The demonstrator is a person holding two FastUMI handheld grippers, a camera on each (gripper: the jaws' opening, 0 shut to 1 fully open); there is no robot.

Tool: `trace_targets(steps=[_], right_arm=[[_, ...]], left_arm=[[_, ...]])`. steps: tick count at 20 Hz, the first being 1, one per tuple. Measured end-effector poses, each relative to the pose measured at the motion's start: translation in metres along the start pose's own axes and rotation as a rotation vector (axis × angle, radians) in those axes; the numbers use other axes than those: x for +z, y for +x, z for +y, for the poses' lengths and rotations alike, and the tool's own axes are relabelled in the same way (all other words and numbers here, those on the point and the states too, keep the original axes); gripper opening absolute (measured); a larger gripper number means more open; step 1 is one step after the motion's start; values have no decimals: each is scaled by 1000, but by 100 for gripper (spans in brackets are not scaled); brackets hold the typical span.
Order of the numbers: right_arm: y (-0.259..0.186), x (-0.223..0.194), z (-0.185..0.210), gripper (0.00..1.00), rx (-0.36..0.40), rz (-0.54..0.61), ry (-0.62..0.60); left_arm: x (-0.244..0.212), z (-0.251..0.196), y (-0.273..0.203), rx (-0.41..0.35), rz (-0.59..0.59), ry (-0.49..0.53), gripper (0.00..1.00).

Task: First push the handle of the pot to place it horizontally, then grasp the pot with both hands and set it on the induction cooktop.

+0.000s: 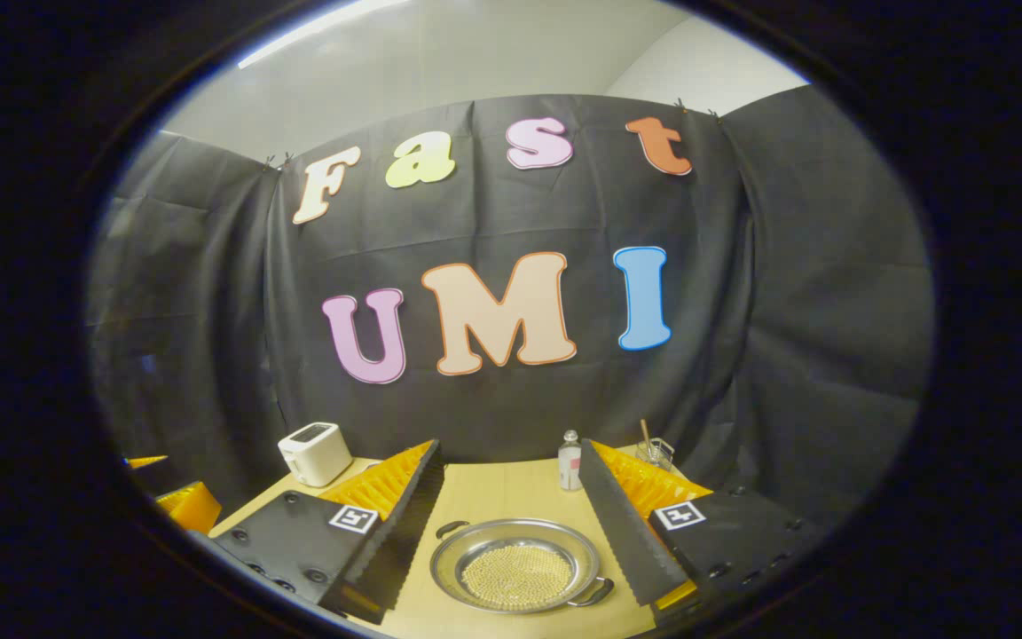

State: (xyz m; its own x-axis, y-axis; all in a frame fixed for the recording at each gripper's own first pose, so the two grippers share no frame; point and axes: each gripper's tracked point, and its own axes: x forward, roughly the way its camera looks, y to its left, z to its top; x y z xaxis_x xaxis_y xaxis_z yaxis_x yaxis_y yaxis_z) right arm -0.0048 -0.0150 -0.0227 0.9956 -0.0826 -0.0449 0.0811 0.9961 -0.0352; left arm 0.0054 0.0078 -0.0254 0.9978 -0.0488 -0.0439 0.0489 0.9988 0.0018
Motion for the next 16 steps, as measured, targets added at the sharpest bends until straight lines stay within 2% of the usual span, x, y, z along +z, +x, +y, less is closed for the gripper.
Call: trace_targets(steps=[1, 2, 4, 6, 7, 10, 11, 12, 13, 14, 15, 16], right_arm=[[-3, 0, -3, 92, -3, 0, 2], [-6, 0, -5, 84, -3, -9, 7], [-14, 0, -11, 60, -15, -22, 6], [-20, 0, -17, 42, -29, -24, 13], [-24, 0, -21, 36, -37, -23, 19], [-33, -5, -33, 1, -57, -8, 24], [-35, -10, -36, 10, -60, 12, 21], [-37, -15, -43, 13, -69, 30, 11], [-39, -20, -48, 14, -78, 47, -7], [-41, -27, -53, 9, -86, 67, -26], [-43, -34, -58, 14, -93, 90, -41], [-46, -43, -61, 9, -97, 116, -48]], left_arm=[[-2, 1, 0, -3, 4, 2, 96], [-3, 3, 1, -2, 6, 4, 96], [-6, 4, 0, -3, 7, 1, 96], [-9, 5, -1, -13, 12, -12, 92], [-10, 5, 1, -18, 16, -15, 96], [-11, 8, 4, -24, 15, 4, 92], [-12, 9, 6, -28, 16, 9, 92], [-14, 10, 8, -33, 19, 14, 92], [-17, 11, 9, -35, 24, 16, 96], [-20, 12, 9, -38, 29, 15, 96], [-23, 14, 11, -43, 37, 10, 96], [-28, 16, 12, -44, 49, 7, 96]])
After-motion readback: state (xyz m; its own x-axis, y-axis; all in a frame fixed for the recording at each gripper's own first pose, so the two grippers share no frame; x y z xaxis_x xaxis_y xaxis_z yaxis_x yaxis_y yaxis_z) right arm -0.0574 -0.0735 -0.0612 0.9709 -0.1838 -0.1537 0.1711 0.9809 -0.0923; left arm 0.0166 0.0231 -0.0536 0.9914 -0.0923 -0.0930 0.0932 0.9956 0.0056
